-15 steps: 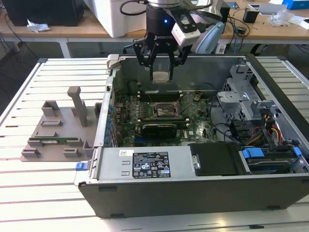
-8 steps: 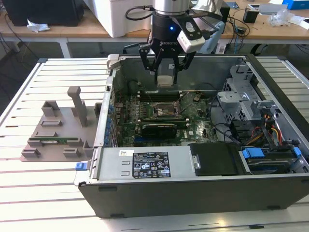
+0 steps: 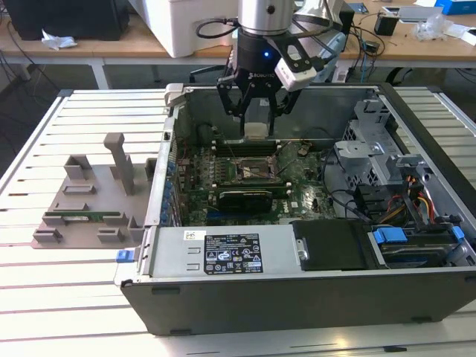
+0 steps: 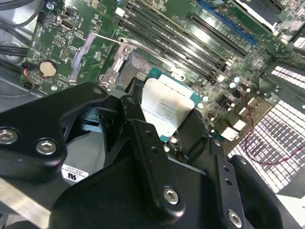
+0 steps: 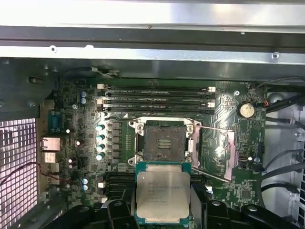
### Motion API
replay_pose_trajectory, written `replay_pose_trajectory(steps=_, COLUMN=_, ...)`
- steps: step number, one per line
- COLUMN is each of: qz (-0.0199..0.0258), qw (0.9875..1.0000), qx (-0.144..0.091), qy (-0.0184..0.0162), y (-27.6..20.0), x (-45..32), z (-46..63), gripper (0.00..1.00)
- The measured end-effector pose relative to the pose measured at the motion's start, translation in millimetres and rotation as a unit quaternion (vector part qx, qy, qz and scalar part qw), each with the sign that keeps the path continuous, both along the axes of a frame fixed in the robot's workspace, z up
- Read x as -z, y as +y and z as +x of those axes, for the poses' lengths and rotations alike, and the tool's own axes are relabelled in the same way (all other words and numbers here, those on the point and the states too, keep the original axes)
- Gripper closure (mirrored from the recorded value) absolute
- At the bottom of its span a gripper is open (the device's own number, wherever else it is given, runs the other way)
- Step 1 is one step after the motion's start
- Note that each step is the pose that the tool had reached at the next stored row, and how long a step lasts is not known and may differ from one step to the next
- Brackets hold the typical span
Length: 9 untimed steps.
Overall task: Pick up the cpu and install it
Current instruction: 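Pick up the cpu and move it towards the insertion slot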
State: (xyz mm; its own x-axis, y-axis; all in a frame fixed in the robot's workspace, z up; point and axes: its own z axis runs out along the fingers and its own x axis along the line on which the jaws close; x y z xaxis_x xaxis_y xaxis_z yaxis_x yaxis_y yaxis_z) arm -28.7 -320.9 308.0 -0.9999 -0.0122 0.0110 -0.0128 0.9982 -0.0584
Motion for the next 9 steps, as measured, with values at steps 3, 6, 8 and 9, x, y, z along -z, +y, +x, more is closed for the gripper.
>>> replay_pose_trajectory(steps=3, qz=0.0, qw=1.0, qx=0.0, qy=0.0005, y=0.2, x=7.0, z=2.9, gripper=0.45)
replay_pose_trajectory(steps=6, qz=0.0, qw=1.0, qx=0.0, qy=0.0008, y=0.4, x=10.9, z=5.3, gripper=0.45)
replay_pose_trajectory(steps=8, qz=0.0, qw=1.0, qx=0.0, qy=0.0016, y=0.7, x=16.8, z=9.0, gripper=0.45)
replay_pose_trajectory(steps=9, qz=0.0, qw=1.0, qx=0.0, qy=0.0021, y=0.8, x=20.4, z=10.9, gripper=0.45)
